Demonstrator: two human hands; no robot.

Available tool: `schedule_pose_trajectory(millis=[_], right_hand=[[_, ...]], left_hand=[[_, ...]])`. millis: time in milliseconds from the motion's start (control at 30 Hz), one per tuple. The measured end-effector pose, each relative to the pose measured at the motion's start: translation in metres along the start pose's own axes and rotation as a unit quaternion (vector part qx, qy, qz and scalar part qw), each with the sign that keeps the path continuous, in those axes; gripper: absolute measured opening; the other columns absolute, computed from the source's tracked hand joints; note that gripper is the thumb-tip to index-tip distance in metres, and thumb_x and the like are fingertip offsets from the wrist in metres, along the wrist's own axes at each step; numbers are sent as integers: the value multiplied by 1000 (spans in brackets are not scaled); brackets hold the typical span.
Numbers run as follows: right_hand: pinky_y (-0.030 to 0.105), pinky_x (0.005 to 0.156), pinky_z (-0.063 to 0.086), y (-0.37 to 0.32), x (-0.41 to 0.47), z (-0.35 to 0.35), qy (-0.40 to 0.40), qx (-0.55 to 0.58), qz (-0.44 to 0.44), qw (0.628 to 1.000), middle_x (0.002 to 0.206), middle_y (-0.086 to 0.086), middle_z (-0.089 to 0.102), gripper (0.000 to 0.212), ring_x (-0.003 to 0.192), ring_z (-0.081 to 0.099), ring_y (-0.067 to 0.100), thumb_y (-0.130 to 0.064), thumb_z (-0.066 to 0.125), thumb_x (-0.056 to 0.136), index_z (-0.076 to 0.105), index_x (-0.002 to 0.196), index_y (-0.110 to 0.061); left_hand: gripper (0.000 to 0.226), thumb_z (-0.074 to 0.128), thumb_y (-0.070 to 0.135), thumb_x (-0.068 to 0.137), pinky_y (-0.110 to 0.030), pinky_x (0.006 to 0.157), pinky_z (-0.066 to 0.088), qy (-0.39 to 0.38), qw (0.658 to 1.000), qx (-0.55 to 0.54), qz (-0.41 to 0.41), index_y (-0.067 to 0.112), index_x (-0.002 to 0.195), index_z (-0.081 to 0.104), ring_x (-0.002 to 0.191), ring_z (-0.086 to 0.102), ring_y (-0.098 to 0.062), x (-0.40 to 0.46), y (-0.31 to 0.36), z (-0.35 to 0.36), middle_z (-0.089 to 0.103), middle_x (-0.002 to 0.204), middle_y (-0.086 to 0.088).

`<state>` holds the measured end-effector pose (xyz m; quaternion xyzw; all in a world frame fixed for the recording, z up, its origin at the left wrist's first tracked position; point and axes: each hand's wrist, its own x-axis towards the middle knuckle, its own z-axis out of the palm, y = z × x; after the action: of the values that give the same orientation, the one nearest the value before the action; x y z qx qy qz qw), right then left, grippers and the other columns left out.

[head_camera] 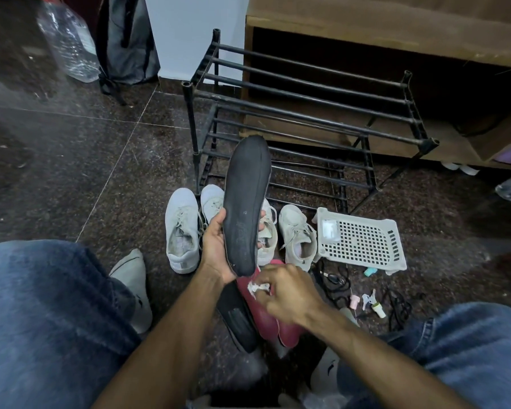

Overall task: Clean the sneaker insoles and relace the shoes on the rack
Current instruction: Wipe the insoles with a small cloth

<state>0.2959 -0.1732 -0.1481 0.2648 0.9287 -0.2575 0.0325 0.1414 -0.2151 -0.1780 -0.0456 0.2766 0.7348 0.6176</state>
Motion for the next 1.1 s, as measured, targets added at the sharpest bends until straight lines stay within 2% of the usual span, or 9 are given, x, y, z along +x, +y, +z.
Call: schedule_pose_trajectory(millis=[100,200,267,333,467,633,800,933,1100], right_hand=[[23,72,53,14,8,-17,9,85,59,995,96,-9,72,21,70,63,6,-24,65,78,75,97,-22],[14,56,43,18,18,-20,98,191,84,973,81,-15,67,15,51,53,-7,-17,70,76,75,90,-20],[13,60,41,10,20,-14,100,188,49,976,86,-14,65,19,60,53,-8,-15,68,79,76,96,-19],[28,71,51,-2,16,-3,63,132,0,989,93,-11,66,22,75,61,3,-22,63,81,74,100,-22],[41,83,51,-7,26,-2,53,-20,-24,998,108,-3,62,26,94,63,27,-26,54,88,67,110,-22],[35,85,48,4,52,-23,141,-23,75,987,113,-4,65,26,101,61,25,-23,57,89,69,112,-21],[27,75,52,2,15,2,66,77,26,995,104,-6,68,25,67,54,2,-17,64,85,73,108,-17],[33,84,52,4,24,-7,95,10,5,995,108,-7,67,24,93,65,18,-20,62,87,72,109,-21],[34,88,50,9,55,-23,154,14,91,984,111,-5,67,24,98,64,22,-22,61,88,71,111,-21]], left_hand=[[67,48,53,89,-31,64,55,18,1000,5,1,-2,125,61,82,66,-23,0,-5,-5,63,120,-16],[63,45,49,91,-33,68,56,16,1000,-9,-1,-4,121,62,81,68,-25,-3,-11,-6,66,113,-18],[60,43,48,91,-35,75,56,15,1000,-14,-4,-3,113,67,83,68,-26,-3,-14,-5,69,106,-19],[59,42,48,92,-37,84,53,21,1000,-1,0,-1,101,74,87,67,-26,-3,-18,-6,70,101,-18],[55,48,49,88,-38,94,46,40,999,6,-19,3,104,73,95,64,-27,-5,-23,-8,69,106,-16],[49,49,48,89,-38,87,50,33,999,23,-34,9,104,74,93,69,-26,-7,-31,-2,72,102,-12],[62,42,52,92,-34,82,54,24,999,9,-48,0,99,75,87,69,-24,-5,-25,-5,72,102,-15],[61,42,53,93,-35,85,54,31,998,19,-46,2,103,74,91,69,-25,-4,-29,-4,71,104,-14],[50,47,50,92,-35,75,57,39,997,25,-57,8,102,73,86,70,-27,-5,-36,-1,72,96,-13]])
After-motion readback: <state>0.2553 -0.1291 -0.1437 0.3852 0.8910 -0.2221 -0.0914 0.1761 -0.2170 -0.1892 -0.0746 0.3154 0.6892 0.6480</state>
